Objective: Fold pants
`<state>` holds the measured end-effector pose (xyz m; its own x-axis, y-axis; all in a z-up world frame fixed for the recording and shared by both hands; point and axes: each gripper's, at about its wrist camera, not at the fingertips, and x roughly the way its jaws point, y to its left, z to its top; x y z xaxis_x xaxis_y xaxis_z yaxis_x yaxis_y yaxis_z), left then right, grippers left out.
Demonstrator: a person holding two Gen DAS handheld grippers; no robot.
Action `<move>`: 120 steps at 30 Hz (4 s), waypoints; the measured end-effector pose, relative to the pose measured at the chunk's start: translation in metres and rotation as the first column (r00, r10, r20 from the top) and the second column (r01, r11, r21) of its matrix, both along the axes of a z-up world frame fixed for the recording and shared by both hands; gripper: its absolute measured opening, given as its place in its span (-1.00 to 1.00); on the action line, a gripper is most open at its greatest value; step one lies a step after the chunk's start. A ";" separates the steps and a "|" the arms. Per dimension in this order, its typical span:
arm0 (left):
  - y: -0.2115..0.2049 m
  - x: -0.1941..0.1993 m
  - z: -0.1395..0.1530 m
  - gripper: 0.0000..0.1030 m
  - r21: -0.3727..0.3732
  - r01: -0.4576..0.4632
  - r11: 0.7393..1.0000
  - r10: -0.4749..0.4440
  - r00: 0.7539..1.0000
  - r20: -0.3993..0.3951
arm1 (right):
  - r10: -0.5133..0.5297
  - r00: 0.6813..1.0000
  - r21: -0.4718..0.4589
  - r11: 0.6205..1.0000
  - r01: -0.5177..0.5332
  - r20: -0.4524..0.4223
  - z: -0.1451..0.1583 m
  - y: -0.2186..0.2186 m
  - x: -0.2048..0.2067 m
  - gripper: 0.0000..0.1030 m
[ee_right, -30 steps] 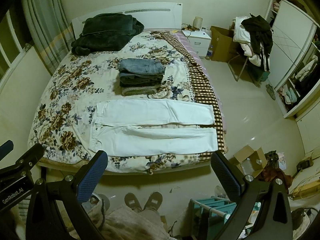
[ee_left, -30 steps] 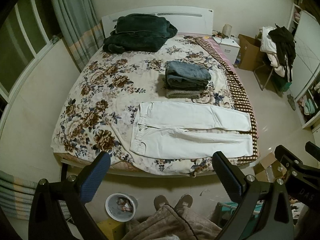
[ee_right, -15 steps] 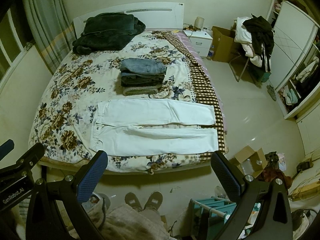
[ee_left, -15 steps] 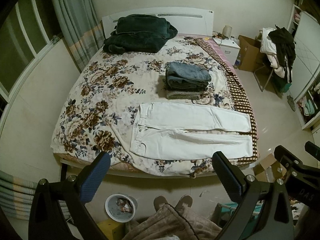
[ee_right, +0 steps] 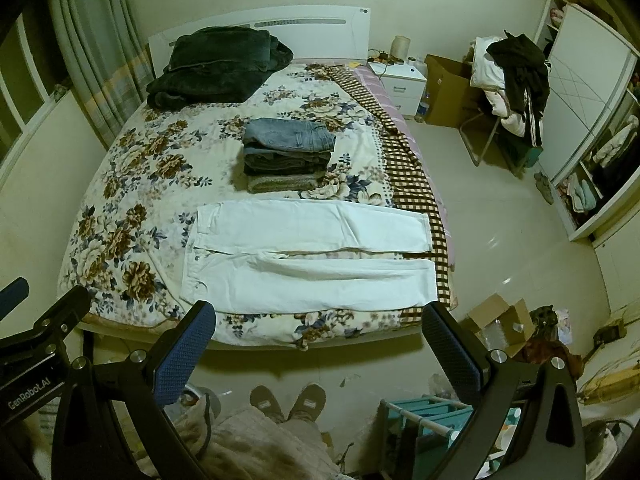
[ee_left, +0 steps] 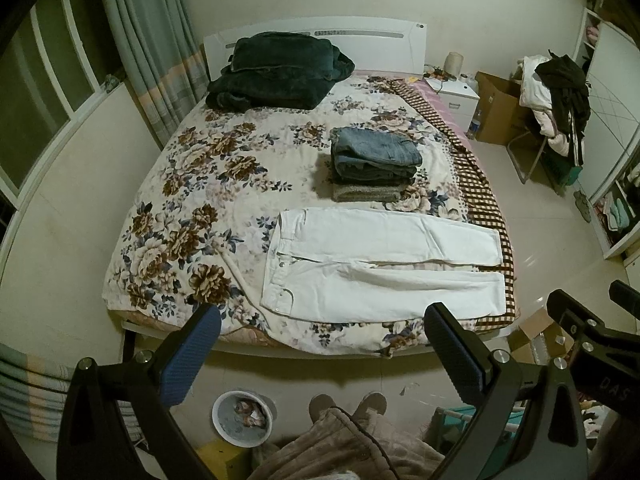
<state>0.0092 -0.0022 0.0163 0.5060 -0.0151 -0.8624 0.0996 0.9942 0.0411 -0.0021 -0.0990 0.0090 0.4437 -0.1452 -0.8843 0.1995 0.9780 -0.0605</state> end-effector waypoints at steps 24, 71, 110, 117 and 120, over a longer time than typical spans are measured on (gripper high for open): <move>0.000 0.007 0.003 1.00 -0.010 -0.008 1.000 0.008 1.000 -0.006 | -0.023 1.000 0.017 1.000 0.023 0.013 0.003 0.017 0.011 1.00; -0.188 0.467 -0.526 1.00 0.408 0.230 0.884 -0.129 0.957 -0.260 | -0.036 0.802 -0.230 0.965 -0.127 -0.596 -0.685 -0.238 0.530 0.98; -0.139 0.272 -0.454 -0.94 -0.067 0.206 0.976 -0.216 0.951 -0.222 | 0.124 0.918 -0.135 0.973 -0.187 -0.378 -0.567 -0.185 0.338 -0.84; -0.134 0.195 -0.517 -0.94 -0.074 0.127 0.989 -0.145 0.924 -0.353 | 0.152 0.864 -0.096 0.970 -0.224 -0.479 -0.618 -0.177 0.250 -0.84; -0.132 0.179 -0.549 -0.91 -0.056 0.115 0.992 -0.128 0.912 -0.390 | 0.161 0.837 -0.063 0.972 -0.226 -0.523 -0.644 -0.176 0.226 -0.84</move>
<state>0.1886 -0.1345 -0.5323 0.1197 -0.0851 -0.9892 0.2212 0.9736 -0.0570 0.2236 -0.2750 -0.6346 -0.0363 -0.2208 -0.9746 -0.0847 0.9725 -0.2172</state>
